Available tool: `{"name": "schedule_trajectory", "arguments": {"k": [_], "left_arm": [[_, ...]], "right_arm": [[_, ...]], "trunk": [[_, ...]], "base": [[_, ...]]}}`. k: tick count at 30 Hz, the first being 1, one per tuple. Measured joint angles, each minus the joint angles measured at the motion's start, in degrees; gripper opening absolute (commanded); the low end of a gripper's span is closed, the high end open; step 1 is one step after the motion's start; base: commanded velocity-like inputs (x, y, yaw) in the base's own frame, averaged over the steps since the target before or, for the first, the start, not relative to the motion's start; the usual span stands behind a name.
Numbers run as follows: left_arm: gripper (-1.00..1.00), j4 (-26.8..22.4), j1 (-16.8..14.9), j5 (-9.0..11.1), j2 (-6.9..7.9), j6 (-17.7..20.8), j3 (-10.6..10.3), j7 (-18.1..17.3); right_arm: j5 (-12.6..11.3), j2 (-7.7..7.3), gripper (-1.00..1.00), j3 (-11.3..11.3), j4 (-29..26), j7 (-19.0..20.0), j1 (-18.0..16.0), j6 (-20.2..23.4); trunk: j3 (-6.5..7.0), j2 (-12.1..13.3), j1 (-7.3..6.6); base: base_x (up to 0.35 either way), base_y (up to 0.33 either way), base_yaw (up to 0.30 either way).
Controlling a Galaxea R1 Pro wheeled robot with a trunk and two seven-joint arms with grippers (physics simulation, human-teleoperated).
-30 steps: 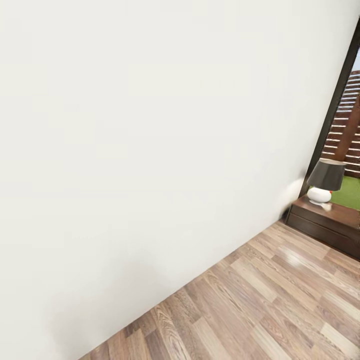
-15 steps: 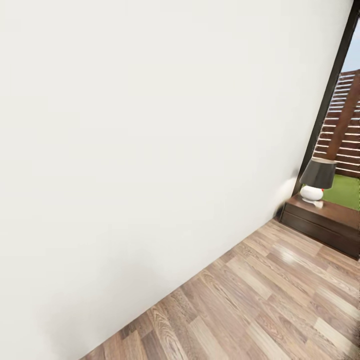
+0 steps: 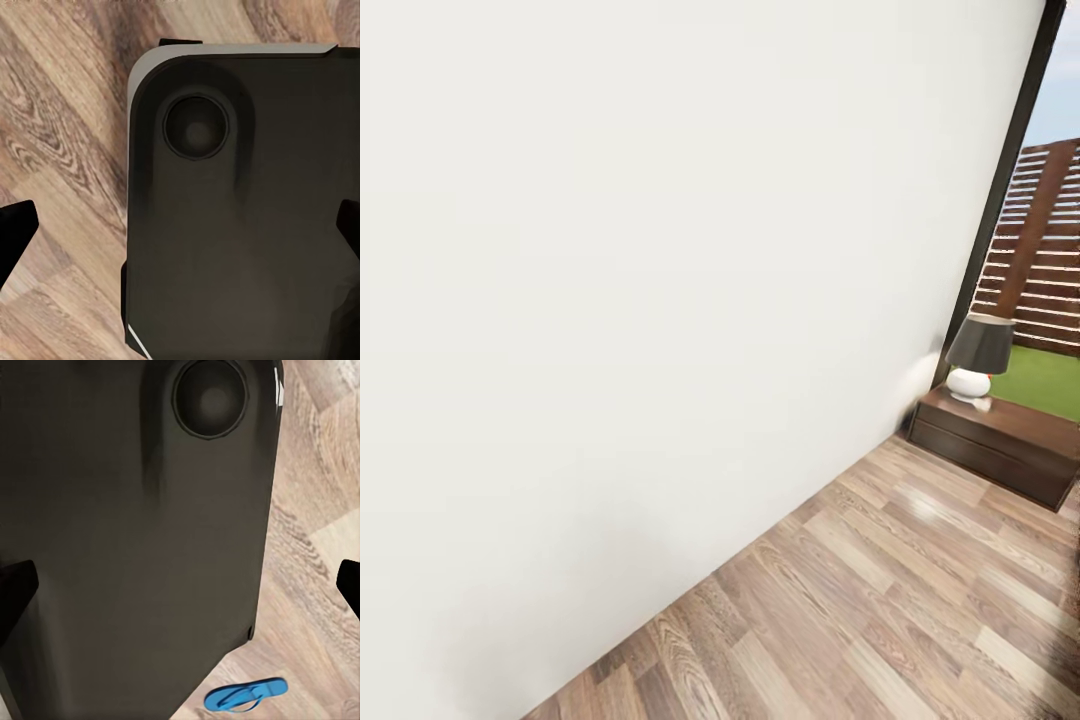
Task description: In the bedroom, move the book from the bed onto either nightstand, and place the two sandals side by side next to the bed.
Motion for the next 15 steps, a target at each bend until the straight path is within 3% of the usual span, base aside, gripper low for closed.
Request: {"name": "schedule_trajectory", "arguments": {"k": [15], "left_arm": [[1.00, 0.0, 0.0, 0.0, 0.00, 0.0, 0.0, 0.0]], "right_arm": [[0.0, 0.00, 1.00, 0.0, 0.0, 0.0, 0.0, 0.0]], "trunk": [[0.00, 0.0, 0.00]], "base": [[0.000, 0.000, -0.086]]}}
